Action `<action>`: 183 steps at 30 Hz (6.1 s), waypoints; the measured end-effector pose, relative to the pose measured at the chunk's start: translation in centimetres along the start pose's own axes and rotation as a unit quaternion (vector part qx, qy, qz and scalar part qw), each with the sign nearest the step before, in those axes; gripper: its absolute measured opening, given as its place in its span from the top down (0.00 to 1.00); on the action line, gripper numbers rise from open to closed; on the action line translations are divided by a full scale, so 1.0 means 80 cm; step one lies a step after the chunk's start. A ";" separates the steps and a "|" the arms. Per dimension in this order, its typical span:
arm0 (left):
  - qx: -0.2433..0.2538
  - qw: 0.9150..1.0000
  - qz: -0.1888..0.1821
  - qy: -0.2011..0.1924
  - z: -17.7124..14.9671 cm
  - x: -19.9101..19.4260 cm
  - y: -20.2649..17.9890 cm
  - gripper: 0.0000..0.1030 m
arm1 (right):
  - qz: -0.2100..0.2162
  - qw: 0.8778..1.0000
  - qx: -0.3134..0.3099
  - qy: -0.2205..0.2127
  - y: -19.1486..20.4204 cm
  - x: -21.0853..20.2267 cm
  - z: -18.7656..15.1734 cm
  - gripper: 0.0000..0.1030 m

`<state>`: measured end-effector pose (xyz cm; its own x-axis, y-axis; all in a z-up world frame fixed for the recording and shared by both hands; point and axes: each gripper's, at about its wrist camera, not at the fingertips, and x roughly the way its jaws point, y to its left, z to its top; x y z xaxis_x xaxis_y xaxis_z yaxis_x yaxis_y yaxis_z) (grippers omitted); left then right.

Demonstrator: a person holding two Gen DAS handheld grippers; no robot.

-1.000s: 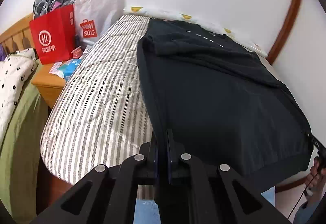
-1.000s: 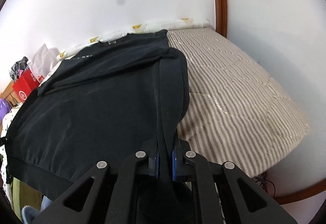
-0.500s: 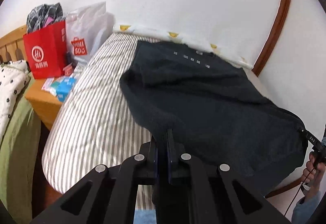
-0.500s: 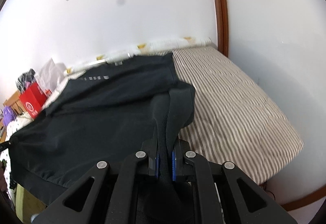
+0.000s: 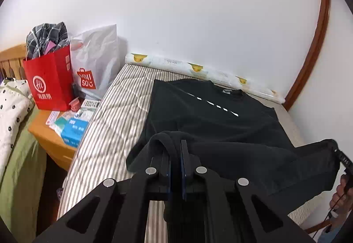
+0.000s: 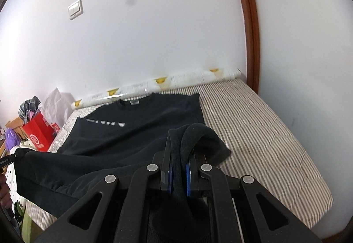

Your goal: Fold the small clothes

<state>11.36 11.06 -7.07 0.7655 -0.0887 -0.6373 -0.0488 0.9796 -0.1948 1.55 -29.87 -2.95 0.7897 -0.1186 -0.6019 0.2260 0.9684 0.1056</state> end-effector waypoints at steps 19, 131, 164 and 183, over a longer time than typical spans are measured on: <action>-0.007 0.997 0.064 0.044 0.084 0.163 0.000 0.93 | -0.005 0.999 -0.015 0.033 0.014 0.187 0.091 0.92; 0.028 0.996 0.037 0.072 0.118 0.280 -0.026 0.93 | -0.040 0.994 -0.064 0.073 0.038 0.346 0.094 0.61; 0.068 0.994 0.064 0.064 0.138 0.345 -0.009 0.90 | -0.020 0.990 -0.098 0.104 0.029 0.436 0.108 0.92; 0.055 0.992 0.062 0.097 0.133 0.333 -0.008 0.82 | -0.085 0.982 -0.078 0.152 -0.011 0.410 0.102 0.70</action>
<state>38.64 10.02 -15.98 0.6198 0.0108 -0.7847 -0.0553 0.9980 -0.0299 31.89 -36.43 -16.35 0.5362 -0.2342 -0.8110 0.2320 0.9646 -0.1251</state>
